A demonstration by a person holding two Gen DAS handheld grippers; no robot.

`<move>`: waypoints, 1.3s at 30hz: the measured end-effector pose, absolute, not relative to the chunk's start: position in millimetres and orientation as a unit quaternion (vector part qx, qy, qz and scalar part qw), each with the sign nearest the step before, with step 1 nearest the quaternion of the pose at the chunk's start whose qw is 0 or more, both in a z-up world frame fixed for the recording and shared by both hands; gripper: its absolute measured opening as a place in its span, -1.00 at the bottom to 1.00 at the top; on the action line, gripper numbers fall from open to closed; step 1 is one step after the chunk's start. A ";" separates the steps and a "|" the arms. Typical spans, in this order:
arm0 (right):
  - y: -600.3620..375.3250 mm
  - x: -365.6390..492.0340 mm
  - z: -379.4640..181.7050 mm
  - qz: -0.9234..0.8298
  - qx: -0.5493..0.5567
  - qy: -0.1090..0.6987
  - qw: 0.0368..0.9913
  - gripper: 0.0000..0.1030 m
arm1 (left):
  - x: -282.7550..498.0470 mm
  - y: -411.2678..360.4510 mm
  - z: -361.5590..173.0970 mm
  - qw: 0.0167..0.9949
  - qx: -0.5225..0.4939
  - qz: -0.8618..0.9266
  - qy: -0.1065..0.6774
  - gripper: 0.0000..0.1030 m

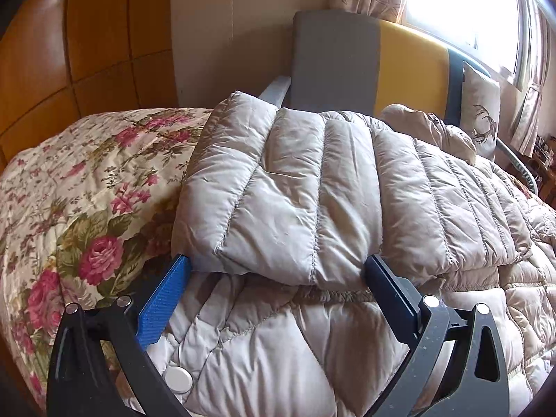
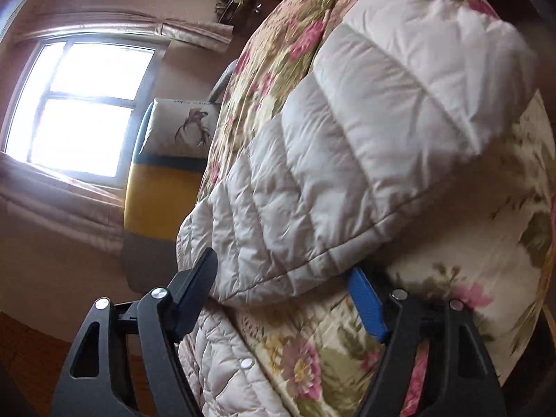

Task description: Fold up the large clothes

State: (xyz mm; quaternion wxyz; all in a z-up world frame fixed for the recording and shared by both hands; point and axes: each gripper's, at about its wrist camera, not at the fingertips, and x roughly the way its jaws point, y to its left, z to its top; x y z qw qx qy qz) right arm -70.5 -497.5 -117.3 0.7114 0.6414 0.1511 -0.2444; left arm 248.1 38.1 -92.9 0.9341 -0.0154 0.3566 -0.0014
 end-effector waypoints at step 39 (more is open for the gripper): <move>-195.3 239.4 -93.1 0.019 -0.072 0.386 0.920 0.49 | 241.9 48.3 -93.7 0.937 -0.059 -0.032 0.343 0.92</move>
